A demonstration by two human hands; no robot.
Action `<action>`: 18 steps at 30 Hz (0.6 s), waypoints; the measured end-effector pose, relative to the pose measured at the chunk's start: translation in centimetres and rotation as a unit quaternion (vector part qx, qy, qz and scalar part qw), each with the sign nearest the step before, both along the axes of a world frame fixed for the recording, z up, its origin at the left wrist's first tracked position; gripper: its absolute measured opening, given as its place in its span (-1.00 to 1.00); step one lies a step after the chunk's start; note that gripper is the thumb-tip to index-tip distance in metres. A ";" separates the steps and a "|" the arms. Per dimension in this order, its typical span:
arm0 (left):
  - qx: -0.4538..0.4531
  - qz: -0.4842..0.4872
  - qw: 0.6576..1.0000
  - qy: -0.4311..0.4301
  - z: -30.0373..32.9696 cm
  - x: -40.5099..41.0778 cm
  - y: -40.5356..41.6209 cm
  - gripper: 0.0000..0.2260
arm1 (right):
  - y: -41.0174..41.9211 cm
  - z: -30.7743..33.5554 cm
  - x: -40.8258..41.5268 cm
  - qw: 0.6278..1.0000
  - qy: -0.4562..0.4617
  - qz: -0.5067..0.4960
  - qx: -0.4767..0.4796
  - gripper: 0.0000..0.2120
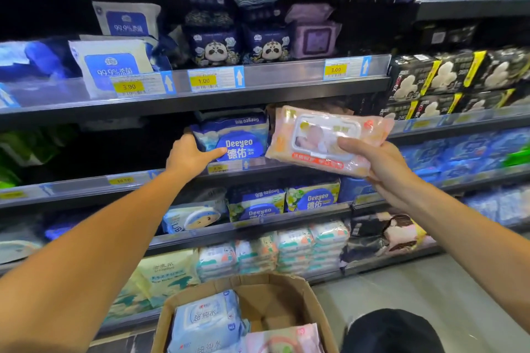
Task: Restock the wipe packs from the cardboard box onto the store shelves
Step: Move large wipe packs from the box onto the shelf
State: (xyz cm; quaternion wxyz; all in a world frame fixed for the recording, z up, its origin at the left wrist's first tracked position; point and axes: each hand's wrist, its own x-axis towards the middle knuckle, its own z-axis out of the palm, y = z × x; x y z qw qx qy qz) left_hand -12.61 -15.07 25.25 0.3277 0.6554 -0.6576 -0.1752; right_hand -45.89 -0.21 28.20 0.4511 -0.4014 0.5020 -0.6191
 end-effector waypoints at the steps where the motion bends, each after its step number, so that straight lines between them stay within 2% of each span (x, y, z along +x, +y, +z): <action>1: -0.002 0.004 1.000 -0.006 -0.2 0.1 -0.1 -0.40 | -1.0 0.3 0.0 1.000 -0.001 0.002 0.005 -0.65; 5: 0.003 0.012 1.000 -0.018 -0.3 0.1 -0.3 -0.40 | -4.4 1.2 0.3 0.999 0.008 0.025 0.034 -0.61; 11: -0.004 0.034 0.998 -0.044 -0.6 -0.3 -0.2 -0.42 | -8.5 1.1 -0.9 0.993 0.116 -0.019 0.017 -0.53; 15: -0.010 0.029 0.998 -0.048 -0.8 -0.1 -0.3 -0.43 | -9.7 1.3 -1.3 0.963 0.269 -0.027 0.021 -0.60; 18: -0.016 0.029 0.998 -0.053 -0.7 -0.3 0.0 -0.44 | -10.4 0.4 -1.7 0.939 0.338 -0.066 -0.003 -0.63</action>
